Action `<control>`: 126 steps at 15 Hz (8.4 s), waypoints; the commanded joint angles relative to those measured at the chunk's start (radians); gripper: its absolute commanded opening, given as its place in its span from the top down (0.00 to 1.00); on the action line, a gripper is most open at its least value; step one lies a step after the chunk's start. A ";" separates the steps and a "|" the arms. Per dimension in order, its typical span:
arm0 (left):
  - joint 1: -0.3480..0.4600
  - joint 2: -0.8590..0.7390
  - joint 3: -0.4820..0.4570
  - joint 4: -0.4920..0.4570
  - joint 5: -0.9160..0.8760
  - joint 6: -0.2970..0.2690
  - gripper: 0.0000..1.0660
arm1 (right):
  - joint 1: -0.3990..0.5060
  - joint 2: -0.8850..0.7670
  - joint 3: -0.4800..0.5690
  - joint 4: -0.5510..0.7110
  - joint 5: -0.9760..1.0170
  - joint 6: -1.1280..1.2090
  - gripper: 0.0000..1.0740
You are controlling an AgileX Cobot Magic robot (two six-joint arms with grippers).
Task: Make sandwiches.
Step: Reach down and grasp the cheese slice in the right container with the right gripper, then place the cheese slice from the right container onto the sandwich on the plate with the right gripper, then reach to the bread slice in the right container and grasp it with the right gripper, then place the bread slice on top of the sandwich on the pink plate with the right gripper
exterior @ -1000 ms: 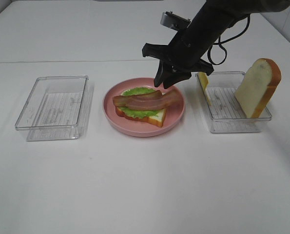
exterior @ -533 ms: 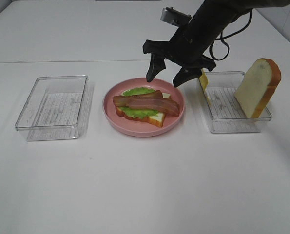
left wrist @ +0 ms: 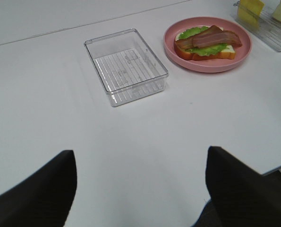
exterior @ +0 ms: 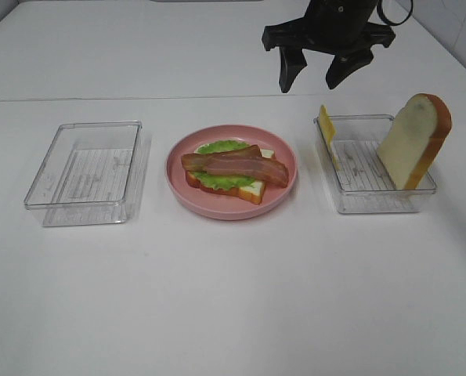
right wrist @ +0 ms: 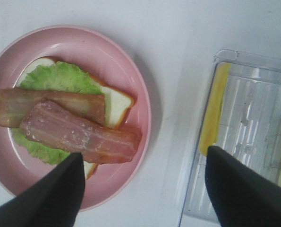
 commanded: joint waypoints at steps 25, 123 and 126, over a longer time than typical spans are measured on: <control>-0.005 -0.021 0.003 0.002 -0.007 -0.003 0.32 | -0.129 0.216 -0.014 -0.022 -0.157 0.020 1.00; -0.005 -0.021 0.003 0.002 -0.007 -0.003 0.32 | -0.153 -0.082 0.070 0.663 0.003 -0.303 1.00; -0.005 -0.021 0.003 0.002 -0.007 -0.003 0.32 | -0.103 -0.081 0.223 0.784 -0.187 -0.302 1.00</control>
